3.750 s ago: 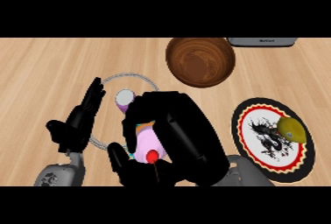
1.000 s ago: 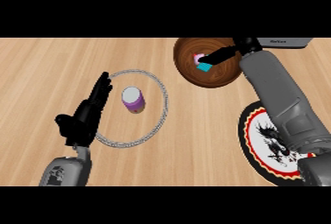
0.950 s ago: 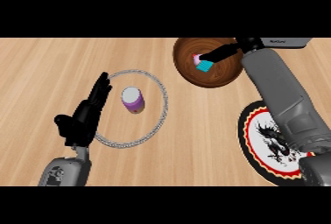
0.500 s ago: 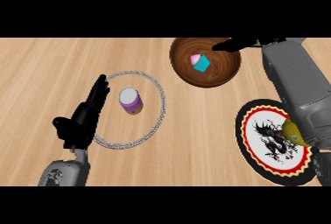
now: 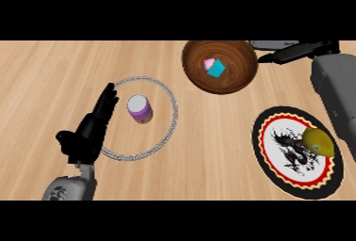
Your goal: Pick the cupcake from the plate and place it in the bowl
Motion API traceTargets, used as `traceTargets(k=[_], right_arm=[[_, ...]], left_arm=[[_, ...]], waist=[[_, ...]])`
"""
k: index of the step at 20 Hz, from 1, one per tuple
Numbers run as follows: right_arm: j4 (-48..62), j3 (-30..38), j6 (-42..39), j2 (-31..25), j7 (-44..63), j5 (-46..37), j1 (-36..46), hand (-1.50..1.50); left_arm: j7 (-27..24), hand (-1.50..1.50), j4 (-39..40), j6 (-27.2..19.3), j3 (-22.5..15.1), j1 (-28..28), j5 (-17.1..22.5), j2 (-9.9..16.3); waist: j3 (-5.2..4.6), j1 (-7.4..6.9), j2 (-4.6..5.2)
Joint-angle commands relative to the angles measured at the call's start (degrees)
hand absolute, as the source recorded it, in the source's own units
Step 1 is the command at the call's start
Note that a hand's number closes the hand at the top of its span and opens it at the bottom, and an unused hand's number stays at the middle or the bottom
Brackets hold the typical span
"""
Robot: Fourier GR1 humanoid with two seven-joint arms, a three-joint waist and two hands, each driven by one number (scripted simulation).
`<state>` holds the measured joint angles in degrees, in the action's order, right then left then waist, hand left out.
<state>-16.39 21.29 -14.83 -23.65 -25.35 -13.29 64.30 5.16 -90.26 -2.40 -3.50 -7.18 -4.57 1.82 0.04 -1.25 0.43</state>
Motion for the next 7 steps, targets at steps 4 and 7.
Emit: traceTargets(k=[4, 7], right_arm=[[0.1, -0.7, -6.8, -2.6, -4.9, 0.4, -4.4, -1.5], [-3.9, -2.0, -6.4, -0.3, -3.8, 0.7, -6.5, -1.5]], left_arm=[[2.0, 0.0, -1.1, 1.6, 2.6, -1.1, 2.0, 2.0], [-0.2, 0.0, 0.1, 1.7, 3.2, 1.2, 1.9, 2.5]], waist=[[0.01, -0.29, 0.09], [-0.04, 0.62, -0.35]])
